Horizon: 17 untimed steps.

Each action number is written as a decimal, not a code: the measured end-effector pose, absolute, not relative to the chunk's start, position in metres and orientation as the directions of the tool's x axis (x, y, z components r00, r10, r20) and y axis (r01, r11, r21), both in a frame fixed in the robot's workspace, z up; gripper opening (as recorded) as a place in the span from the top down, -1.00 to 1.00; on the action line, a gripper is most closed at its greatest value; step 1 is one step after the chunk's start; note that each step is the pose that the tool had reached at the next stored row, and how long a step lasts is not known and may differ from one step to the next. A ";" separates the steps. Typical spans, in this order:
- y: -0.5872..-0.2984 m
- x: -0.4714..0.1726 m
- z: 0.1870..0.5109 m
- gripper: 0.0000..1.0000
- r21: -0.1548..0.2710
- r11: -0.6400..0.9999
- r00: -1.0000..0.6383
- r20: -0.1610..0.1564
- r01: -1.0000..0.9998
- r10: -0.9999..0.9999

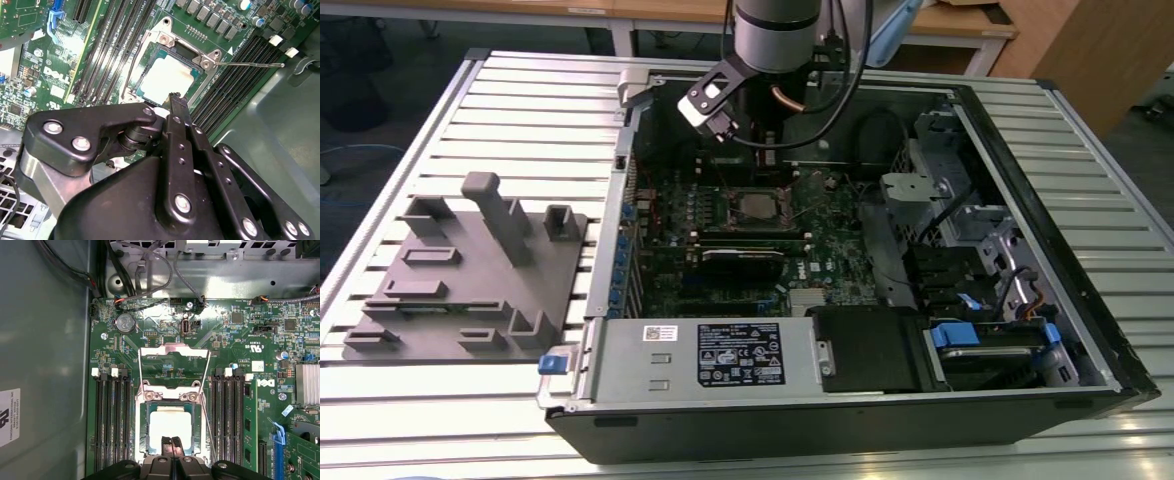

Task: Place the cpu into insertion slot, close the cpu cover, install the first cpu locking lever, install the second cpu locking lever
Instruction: 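Close the cpu cover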

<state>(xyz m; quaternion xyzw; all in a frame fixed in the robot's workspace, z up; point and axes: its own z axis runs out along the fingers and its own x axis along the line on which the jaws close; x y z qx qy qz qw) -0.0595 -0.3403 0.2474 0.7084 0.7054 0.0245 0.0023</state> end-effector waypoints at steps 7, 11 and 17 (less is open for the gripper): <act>-0.340 -0.060 0.248 0.79 0.038 -0.005 0.004 0.031 0.999 1.000; -0.340 -0.060 0.250 0.79 0.038 -0.005 0.004 0.031 0.999 1.000; -0.340 -0.060 0.251 0.79 0.038 -0.005 0.004 0.031 0.999 1.000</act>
